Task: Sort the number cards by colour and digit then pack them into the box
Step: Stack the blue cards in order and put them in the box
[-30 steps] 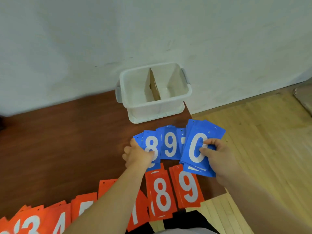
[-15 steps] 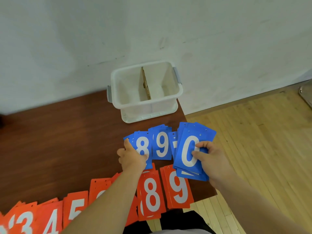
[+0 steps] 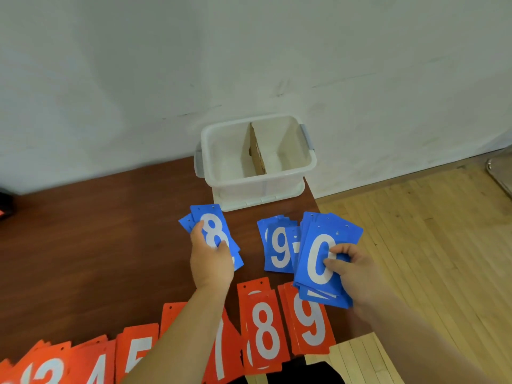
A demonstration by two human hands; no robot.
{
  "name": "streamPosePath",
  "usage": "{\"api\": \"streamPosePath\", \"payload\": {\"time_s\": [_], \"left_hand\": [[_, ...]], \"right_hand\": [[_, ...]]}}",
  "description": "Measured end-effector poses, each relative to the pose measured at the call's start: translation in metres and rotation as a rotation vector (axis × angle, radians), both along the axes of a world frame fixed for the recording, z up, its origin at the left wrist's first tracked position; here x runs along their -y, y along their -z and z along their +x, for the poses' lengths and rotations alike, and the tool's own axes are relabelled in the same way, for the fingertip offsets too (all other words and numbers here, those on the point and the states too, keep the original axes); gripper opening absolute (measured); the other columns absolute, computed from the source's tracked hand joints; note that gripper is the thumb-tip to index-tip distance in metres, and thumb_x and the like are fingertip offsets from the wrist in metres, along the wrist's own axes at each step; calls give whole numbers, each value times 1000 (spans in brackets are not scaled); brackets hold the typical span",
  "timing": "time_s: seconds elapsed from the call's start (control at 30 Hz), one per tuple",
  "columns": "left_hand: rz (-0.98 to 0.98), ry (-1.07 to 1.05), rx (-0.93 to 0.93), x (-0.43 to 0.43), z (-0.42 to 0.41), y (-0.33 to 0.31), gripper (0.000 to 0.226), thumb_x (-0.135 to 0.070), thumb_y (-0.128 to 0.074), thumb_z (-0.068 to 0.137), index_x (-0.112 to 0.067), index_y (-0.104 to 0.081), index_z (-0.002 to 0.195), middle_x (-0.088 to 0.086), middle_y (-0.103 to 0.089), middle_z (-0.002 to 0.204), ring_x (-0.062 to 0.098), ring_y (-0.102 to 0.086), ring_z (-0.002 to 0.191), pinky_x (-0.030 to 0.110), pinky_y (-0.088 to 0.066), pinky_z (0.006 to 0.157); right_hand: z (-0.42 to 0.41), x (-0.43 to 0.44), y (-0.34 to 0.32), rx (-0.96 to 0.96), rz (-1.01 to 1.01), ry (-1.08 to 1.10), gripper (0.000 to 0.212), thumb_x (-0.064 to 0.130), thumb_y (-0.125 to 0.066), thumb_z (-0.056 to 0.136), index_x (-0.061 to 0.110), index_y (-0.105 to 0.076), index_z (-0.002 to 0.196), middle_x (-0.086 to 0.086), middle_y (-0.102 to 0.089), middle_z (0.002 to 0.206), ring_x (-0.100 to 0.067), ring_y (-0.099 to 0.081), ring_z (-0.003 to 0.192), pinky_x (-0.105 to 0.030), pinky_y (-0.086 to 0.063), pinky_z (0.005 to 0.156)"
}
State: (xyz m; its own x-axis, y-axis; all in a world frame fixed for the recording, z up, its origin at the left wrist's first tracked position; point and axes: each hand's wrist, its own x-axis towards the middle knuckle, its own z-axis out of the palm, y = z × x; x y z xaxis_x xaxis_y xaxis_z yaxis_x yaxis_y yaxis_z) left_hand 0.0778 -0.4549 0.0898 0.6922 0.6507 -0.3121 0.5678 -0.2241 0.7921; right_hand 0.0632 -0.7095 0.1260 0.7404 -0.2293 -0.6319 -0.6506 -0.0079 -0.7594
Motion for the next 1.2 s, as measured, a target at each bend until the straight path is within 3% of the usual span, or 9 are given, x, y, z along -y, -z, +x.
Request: {"api": "streamPosePath", "payload": {"time_s": [0.13,0.27,0.37,0.47,0.6,0.77,0.9,1.07,1.2], "left_hand": [[-100,-52,62,-47,-12,-23,55,-12,-57,96,-34,-43,144,-3,-54,136,17,-60,99,31,-51,77],[-130,154,54,-72,-39,-35,51,-10,-64,93,-35,-51,135,-11,-56,132,-7,-63,88,7,-45,61],[-200,276,43,-77,-56,-50,54,-9,-67,91,-44,-51,129,-15,-57,132,-2,-62,98,11,-48,69],[-304,323,65,-74,-66,-71,54,-9,-61,97,-46,-48,134,-24,-58,125,-10,-64,91,15,-55,67],[-366,419,110,-64,-72,-90,41,-16,-45,106,-47,-46,133,-31,-52,122,-26,-53,97,7,-49,71],[-534,538,98,-45,-64,-93,33,-49,-41,105,-57,-38,136,-19,-53,139,1,-61,116,32,-54,99],[-671,704,28,-25,-53,-91,63,-71,-38,92,-61,-12,149,-23,-42,145,-1,-58,120,25,-54,96],[-330,696,-121,11,-29,-59,67,-59,-44,99,-46,-11,156,-9,-61,118,4,-63,100,28,-54,86],[-102,558,-334,41,-3,-8,87,-53,-65,89,-35,-16,157,3,-41,150,23,-53,129,40,-51,101]], "right_hand": [[0,-32,-16,28,61,-64,16,12,-73,90,18,-63,101,-8,-74,102,-25,-76,79,-43,-63,65],[-2,-71,-37,3,260,-190,16,11,-71,92,16,-63,105,-9,-76,103,-34,-75,89,-46,-62,71],[-1,-97,-46,9,389,-227,18,7,-68,91,14,-62,107,-12,-75,109,-37,-73,95,-43,-61,70],[-2,-120,-44,28,338,-240,18,8,-69,91,15,-64,107,-11,-73,113,-36,-73,96,-51,-60,79],[-8,-138,-37,-7,261,-261,16,10,-68,93,15,-65,108,-11,-72,114,-33,-74,95,-57,-58,87],[-15,-137,-43,-39,348,-264,19,10,-67,94,12,-63,113,-12,-74,112,-34,-73,99,-55,-57,90],[-13,-114,-45,-16,375,-228,20,5,-66,93,10,-61,112,-13,-74,108,-36,-73,96,-50,-60,81],[-5,-56,-19,97,-126,-132,20,9,-70,89,28,-64,95,-2,-71,104,-23,-72,83,-48,-61,74],[-8,2,0,62,-197,-5,26,11,-71,86,36,-64,88,4,-71,102,-29,-71,83,-58,-58,74]]}}
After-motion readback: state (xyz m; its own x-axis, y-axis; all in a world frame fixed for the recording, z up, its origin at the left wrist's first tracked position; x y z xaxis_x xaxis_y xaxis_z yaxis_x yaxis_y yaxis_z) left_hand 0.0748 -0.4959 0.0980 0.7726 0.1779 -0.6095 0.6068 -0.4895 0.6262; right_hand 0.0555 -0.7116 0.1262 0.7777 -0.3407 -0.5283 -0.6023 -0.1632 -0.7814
